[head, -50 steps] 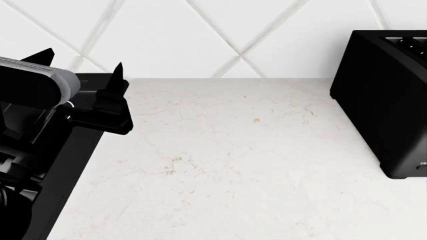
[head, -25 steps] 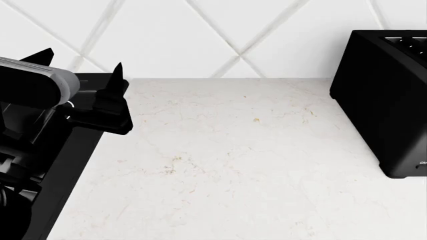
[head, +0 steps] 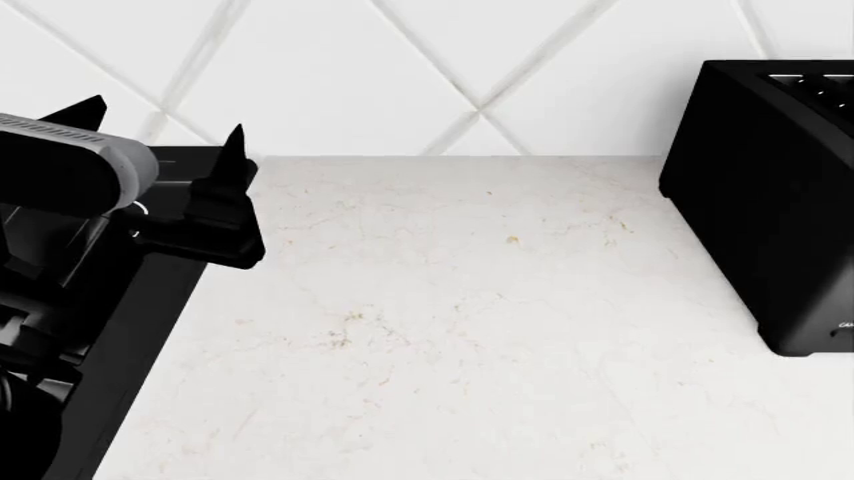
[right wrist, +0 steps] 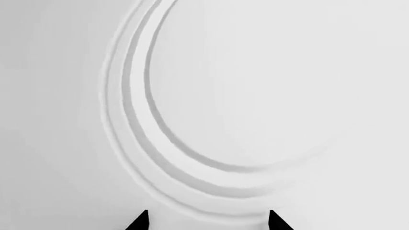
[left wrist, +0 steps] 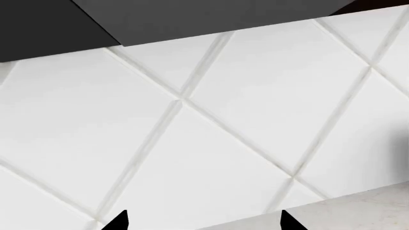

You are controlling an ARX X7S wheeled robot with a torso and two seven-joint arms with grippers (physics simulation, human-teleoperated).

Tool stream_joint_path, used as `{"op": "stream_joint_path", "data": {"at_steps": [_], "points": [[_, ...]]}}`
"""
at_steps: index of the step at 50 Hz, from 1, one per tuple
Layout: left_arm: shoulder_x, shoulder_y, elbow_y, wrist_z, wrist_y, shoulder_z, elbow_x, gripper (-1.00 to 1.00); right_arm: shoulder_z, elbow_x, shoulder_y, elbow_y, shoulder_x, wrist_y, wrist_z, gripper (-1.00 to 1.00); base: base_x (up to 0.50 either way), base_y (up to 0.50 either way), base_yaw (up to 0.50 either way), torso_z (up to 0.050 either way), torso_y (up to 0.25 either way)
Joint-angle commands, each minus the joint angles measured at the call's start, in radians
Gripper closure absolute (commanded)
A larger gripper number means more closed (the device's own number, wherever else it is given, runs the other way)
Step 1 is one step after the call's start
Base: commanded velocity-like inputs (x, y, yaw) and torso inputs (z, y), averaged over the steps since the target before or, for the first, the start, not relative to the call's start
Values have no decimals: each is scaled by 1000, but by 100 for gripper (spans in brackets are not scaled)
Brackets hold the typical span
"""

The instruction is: Pick the strawberry, sweet potato from the counter and place them in the cabinet. Then close the cabinet.

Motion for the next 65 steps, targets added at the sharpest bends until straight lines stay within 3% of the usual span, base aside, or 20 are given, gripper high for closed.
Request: {"op": "stream_joint_path", "data": {"at_steps": [1,15,25,47,58,65], "points": [[0,-6,-1,-1,-2,2,-3,-100,-160,209,-97,167,-41,193,-136,-100,20,3,5,0,-17],[-4,-1,-3,3,3,-1,1,-100,-103,236,-56,61,-20,217,-110,-100,9,2,5,0,-17],[-9,6,1,0,10,-7,0,-100,25,300,-8,-120,7,293,-50,-100,3,0,0,0,-13],[-32,-7,18,-23,17,-33,-25,-100,355,61,-4,-433,-34,599,-179,-100,0,0,0,0,-1],[-52,-48,25,-50,13,-54,-70,-100,375,353,0,-548,109,610,56,-100,0,0,0,0,0],[-64,-63,24,-60,14,-67,-89,-100,397,236,0,-624,154,610,-26,-100,0,0,0,0,0]]}}
